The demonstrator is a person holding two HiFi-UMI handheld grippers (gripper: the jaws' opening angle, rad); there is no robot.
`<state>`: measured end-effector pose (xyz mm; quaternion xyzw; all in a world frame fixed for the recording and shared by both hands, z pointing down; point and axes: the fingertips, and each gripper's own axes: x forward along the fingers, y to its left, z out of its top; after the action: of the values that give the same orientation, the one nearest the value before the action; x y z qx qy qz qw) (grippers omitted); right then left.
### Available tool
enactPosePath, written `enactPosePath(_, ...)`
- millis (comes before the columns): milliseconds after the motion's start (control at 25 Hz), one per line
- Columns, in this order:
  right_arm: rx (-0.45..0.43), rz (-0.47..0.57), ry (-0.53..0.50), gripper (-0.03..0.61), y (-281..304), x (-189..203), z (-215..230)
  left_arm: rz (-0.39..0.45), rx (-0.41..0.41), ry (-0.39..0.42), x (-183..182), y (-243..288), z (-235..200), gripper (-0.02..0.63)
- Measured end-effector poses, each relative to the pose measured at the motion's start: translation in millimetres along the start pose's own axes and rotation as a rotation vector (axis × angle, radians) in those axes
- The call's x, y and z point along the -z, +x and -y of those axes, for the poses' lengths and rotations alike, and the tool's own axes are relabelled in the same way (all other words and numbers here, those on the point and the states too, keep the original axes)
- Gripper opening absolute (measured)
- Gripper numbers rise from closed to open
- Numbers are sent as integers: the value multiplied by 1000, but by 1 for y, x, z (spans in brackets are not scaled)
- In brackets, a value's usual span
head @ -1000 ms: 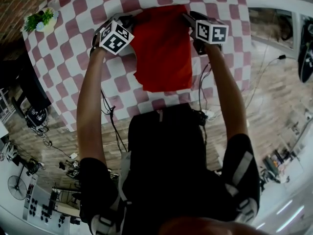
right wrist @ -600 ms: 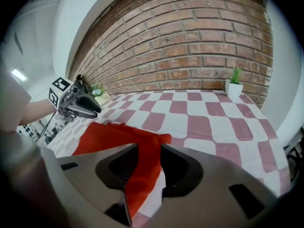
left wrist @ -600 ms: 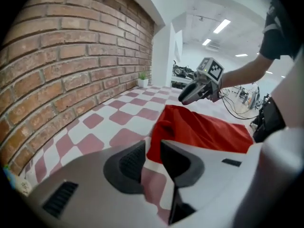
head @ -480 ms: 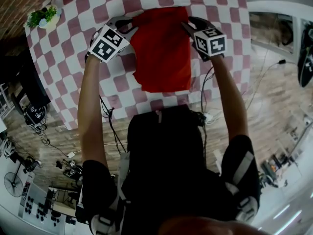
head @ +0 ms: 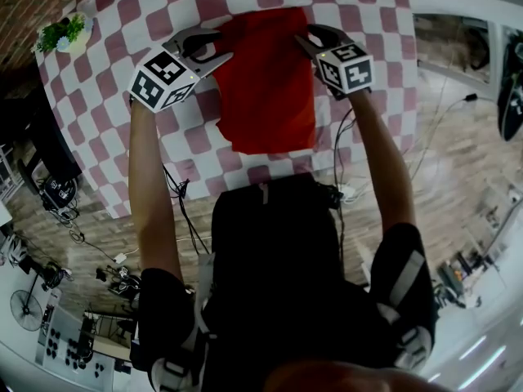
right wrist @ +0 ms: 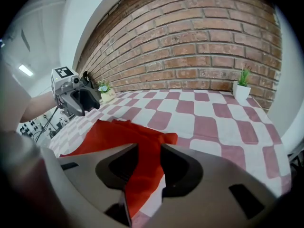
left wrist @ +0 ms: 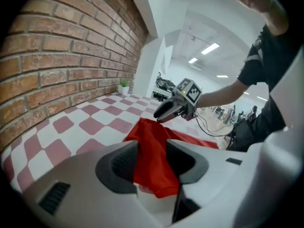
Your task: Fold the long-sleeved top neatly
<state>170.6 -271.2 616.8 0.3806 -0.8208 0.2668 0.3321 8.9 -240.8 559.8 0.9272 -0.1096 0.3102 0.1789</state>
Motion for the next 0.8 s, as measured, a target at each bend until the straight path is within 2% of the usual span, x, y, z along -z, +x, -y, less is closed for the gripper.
enactPosePath(120,-3,-1,-3,137,1,-1,-3,-114,16,66,15,15,5,176)
enactPosePath(200,-4,-3,-6,137,2,-1,-5,-192,-25,110,29,26,-3,176)
enactPosePath(280,-4,-8,-20,137,3,-1,-7,-225,-69,134,36,29,-11,96)
enactPosePath(440,-2,-16,-73,137,4,-2,-11,-182,-143,113,35,18,-21,56)
enactPosePath(600,-5,-30,-87,137,12,3,-13,-169,-263,43,47,7,-43,23)
enactPosePath(680,-8,-42,-86,137,17,7,-13,-162,-275,10,52,7,-47,20)
enactPosePath(800,-11,-43,-120,137,19,6,-13,-86,-232,-15,39,10,-38,21)
